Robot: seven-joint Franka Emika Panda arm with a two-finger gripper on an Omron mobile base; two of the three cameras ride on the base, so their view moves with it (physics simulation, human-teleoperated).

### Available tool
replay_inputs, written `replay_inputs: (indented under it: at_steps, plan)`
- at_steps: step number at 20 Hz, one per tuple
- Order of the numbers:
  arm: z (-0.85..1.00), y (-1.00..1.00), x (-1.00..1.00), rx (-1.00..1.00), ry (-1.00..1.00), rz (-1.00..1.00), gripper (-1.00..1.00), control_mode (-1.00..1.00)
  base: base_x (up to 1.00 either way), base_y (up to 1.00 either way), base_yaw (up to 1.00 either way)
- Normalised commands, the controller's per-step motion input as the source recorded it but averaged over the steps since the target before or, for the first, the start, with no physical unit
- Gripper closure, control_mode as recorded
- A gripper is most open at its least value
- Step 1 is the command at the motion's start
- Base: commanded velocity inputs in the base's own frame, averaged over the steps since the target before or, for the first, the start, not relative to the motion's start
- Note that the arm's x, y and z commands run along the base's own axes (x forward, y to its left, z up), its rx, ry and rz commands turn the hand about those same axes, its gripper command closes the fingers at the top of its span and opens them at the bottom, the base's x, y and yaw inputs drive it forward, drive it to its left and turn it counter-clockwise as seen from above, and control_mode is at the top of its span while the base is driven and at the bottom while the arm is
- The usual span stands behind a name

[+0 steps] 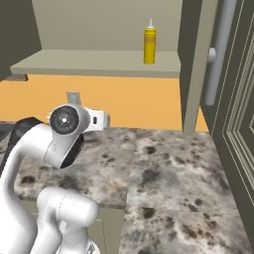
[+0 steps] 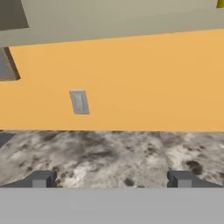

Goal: Move the ketchup and mustard from the cabinet to the dining counter.

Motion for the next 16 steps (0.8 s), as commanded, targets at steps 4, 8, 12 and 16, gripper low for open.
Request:
replay_inputs:
  at_steps: [4, 8, 12, 16]
  plan:
    - [0.66, -0.36, 0.0, 0.02, 0.08, -0.29, -1.0, -1.0, 0.0, 0.0, 0.0]
    - [0.7, -0.26, 0.0, 0.04, 0.01, -0.12, -1.0, -1.0, 0.0, 0.0, 0.0]
    - [0.68, -0.18, 0.01, 0.0, -0.01, -0.03, -1.0, -1.0, 0.0, 0.0, 0.0]
    - [0.59, -0.12, 0.1, 0.0, -0.05, 0.0, -1.0, -1.0, 0.0, 0.0, 0.0]
